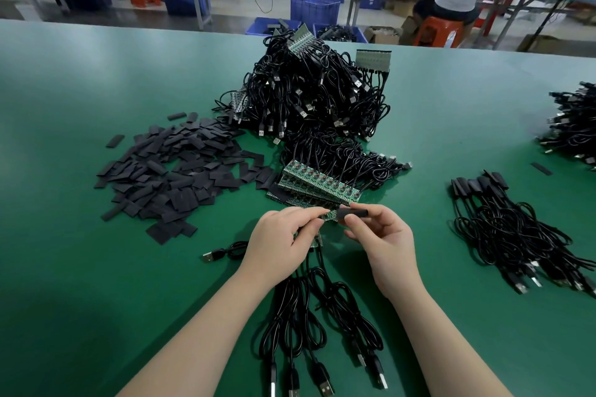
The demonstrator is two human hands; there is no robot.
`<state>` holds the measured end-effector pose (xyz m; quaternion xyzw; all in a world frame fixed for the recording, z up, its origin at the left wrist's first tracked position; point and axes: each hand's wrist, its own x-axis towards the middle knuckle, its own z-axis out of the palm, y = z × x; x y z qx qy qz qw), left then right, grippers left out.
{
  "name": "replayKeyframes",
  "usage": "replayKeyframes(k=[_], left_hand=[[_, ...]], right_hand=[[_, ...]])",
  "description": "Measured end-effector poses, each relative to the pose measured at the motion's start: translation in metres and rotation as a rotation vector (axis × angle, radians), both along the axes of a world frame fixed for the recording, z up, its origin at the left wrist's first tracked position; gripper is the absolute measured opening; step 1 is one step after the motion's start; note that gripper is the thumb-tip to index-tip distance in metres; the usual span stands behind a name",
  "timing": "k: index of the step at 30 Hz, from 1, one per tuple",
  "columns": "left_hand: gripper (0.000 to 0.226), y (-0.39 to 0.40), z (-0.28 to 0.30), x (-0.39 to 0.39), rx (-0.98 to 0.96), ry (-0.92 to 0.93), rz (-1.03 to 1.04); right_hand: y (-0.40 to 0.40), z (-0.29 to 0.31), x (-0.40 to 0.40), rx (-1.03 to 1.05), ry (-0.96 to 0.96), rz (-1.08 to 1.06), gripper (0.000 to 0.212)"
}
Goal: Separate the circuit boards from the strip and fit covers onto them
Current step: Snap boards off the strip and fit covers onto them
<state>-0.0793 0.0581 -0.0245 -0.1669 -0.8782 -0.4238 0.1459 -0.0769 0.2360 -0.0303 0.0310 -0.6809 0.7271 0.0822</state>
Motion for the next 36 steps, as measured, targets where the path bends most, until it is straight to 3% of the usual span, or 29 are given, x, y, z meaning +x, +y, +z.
replayKeyframes(k=[16,36], left_hand=[[0.026,0.0003,-0.0012,0.0001,0.026,-0.078,0.022],[0.021,-0.0024,-0.0014,0.0015,0.085,-0.207,-0.004]], right_hand=[[-0.0036,0.0059,0.0044,0.013,0.069,-0.033,0.036],[-0.0077,0.0078,0.0059,-0.002,0.048,-0.064,0.023]])
